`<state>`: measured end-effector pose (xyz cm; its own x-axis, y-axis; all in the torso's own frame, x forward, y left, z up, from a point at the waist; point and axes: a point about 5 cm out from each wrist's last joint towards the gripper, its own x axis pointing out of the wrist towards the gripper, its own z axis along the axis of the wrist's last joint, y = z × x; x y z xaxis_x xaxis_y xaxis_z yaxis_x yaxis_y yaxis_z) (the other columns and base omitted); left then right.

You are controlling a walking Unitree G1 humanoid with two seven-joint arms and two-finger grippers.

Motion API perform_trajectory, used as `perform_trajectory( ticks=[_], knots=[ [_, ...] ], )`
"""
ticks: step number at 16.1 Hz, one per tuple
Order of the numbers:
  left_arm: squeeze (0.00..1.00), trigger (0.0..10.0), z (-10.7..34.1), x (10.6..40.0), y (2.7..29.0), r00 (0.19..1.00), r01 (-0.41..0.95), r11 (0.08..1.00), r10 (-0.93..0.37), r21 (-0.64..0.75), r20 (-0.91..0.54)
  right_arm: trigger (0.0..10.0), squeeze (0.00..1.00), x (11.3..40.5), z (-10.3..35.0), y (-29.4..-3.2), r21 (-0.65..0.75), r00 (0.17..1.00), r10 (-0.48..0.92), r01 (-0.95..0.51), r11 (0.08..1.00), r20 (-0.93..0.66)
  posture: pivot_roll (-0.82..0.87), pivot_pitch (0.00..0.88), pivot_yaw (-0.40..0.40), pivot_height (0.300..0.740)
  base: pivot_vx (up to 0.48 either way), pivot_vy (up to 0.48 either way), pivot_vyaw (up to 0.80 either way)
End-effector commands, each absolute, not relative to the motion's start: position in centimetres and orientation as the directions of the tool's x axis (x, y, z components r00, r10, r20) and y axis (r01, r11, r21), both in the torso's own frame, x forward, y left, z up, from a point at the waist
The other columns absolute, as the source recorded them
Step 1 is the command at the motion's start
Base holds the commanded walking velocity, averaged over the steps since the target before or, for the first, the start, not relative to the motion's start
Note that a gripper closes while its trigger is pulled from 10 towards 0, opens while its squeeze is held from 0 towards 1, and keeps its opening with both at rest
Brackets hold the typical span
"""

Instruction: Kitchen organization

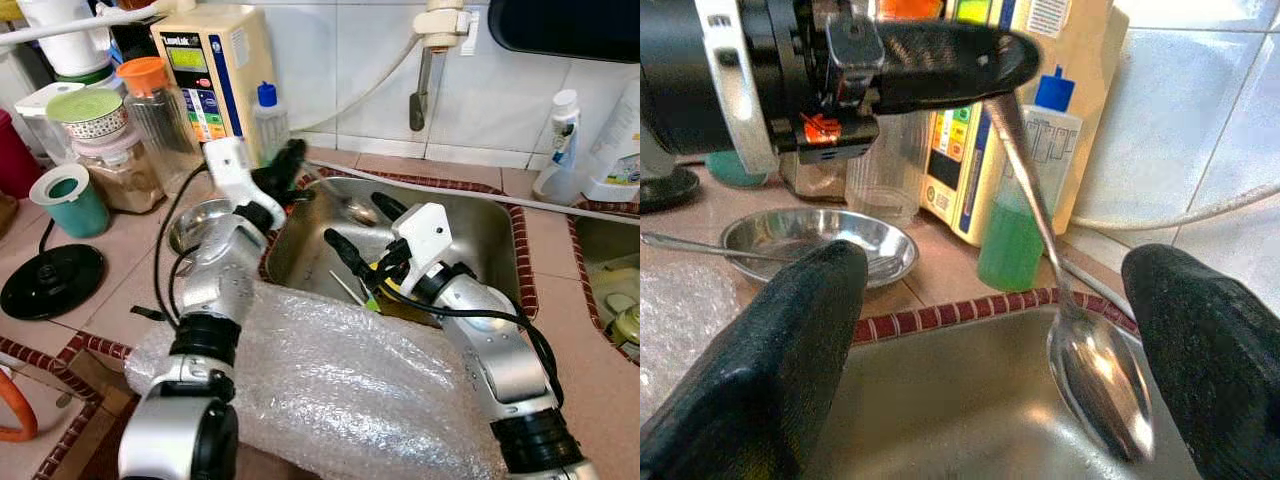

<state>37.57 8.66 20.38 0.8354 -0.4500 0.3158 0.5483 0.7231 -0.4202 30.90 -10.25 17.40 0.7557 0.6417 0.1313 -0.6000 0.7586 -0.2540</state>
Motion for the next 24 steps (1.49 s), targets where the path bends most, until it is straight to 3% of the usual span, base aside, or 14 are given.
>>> perform_trajectory(
  ticks=[1,8,9,11,24],
  knots=[
    [0.00,0.0,20.5,37.2,8.0,0.816,0.578,0.709,-0.487,-0.405,0.313,10.0,0.00,31.4,18.0,-9.9,-0.292,0.750,0.646,-0.592,0.751,0.140,0.05,0.000,0.121,0.740,0.000,0.000,0.00],
    [0.00,0.0,20.2,35.7,6.4,0.790,0.612,0.671,-0.534,-0.418,0.301,10.0,0.00,33.4,16.6,-9.0,-0.365,0.809,0.582,-0.519,0.773,0.082,0.06,0.000,0.119,0.740,0.000,0.000,0.00],
    [0.00,0.0,20.2,35.7,6.4,0.791,0.611,0.671,-0.533,-0.419,0.300,7.6,0.00,33.7,16.4,-9.1,-0.375,0.820,0.568,-0.506,0.777,0.070,0.06,0.000,0.119,0.740,0.000,0.000,0.00],
    [0.00,0.0,20.3,35.5,6.5,0.793,0.609,0.673,-0.531,-0.420,0.299,0.0,0.00,34.4,16.0,-9.7,-0.384,0.850,0.525,-0.469,0.795,0.049,0.06,0.000,0.116,0.740,0.000,0.000,0.00],
    [0.00,0.0,19.9,34.9,6.9,0.805,0.592,0.686,-0.531,-0.423,0.265,0.0,0.00,35.5,15.5,-10.7,-0.361,0.901,0.430,-0.382,0.851,0.061,0.07,0.000,0.121,0.740,0.000,0.000,0.00]
  ],
)
